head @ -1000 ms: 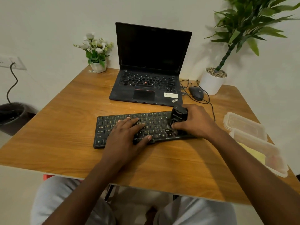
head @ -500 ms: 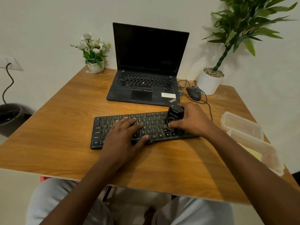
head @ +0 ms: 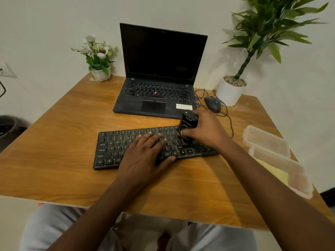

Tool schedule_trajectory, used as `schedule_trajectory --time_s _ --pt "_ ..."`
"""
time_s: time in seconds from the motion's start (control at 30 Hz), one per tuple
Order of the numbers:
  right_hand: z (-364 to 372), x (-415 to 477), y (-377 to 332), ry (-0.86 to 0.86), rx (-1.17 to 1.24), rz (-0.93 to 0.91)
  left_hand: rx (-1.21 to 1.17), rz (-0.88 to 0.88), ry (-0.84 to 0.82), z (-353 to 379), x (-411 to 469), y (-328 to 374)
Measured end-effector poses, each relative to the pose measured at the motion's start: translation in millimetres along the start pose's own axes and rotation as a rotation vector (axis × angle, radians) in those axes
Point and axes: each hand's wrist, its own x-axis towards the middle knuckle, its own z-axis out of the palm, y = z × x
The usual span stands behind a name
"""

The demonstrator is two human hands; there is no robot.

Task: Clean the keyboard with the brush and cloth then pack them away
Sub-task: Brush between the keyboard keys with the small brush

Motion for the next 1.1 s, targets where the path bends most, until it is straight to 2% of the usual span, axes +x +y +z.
schedule_trajectory --time_s 0.37,0.57,0.73,0.93,1.1 --pt "-21.1 26.1 12.2 0.027 -0.151 0.027 0.012 0.006 -0.004 0.9 -1.3 -1.3" --pt "-3.6 34.8 -4.4 -0.044 -0.058 0.012 0.022 0.003 -0.004 -0.5 -1.5 0.8" --pt "-14.1 40.3 -1.4 -0.115 -0.112 0.015 0.014 0.002 -0.006 -0.6 -2.4 0.1" --pt "-36.5 41.0 15.9 -0.062 -0.212 0.012 0.009 0.013 -0.003 0.7 -2.0 -1.4" --pt "-25.7 41.0 6.3 -0.097 -0.162 0.020 0.009 0.010 -0.008 0.7 -1.8 -1.2"
